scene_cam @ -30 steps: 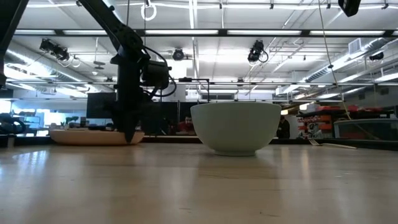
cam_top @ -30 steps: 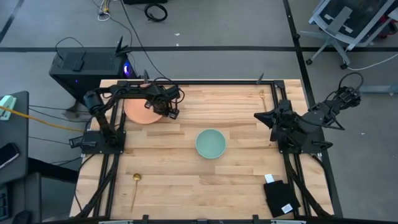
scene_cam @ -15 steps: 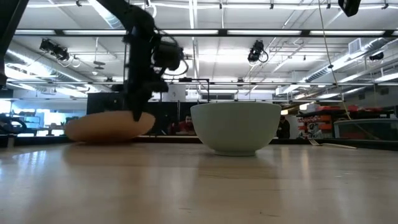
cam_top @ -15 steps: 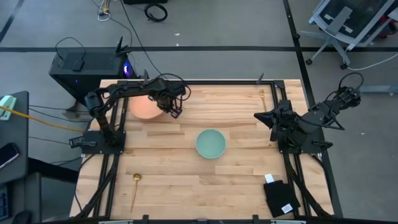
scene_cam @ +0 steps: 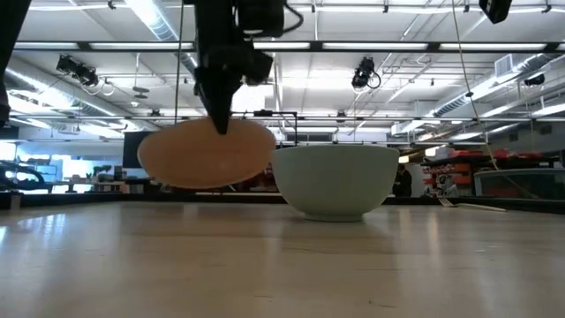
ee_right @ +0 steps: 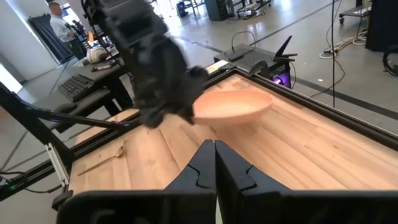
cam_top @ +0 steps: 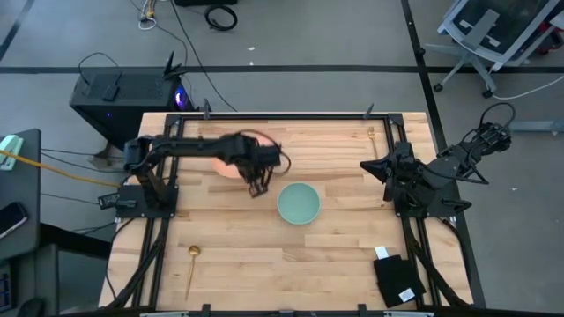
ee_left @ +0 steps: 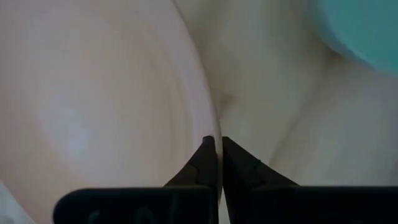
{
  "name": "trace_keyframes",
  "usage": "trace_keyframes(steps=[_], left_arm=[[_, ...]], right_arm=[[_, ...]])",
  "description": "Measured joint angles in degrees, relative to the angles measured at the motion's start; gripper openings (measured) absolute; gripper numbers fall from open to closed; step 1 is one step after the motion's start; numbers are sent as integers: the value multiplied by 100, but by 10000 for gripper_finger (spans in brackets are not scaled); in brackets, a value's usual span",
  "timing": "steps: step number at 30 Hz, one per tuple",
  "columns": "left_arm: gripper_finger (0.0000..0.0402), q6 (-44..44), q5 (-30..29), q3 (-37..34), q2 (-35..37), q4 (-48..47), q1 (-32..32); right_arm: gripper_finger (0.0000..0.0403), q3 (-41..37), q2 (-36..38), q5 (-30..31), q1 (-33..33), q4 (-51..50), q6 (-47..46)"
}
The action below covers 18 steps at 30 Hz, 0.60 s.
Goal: Set table place
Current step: Move the plate from the top left to the middle left of the table
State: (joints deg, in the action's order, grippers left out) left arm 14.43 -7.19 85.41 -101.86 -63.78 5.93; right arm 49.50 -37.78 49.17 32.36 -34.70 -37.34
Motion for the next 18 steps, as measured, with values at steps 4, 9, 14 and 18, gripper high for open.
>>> trace_keyframes(steps=[4, 9, 14, 18], left_arm=[[11, -203, 1, 0, -37, -191, -596], [11, 182, 266, -52, -57, -282, -1131], [11, 913, 358, -587, -61, 88, -1602], [11, 1330, 294, -997, -61, 544, -1896]], right_arm=[[0, 0, 0, -120, 0, -2, 2], [0, 0, 0, -318, 0, -2, 1], [0, 0, 0, -534, 0, -2, 6], [0, -2, 0, -655, 0, -2, 132]])
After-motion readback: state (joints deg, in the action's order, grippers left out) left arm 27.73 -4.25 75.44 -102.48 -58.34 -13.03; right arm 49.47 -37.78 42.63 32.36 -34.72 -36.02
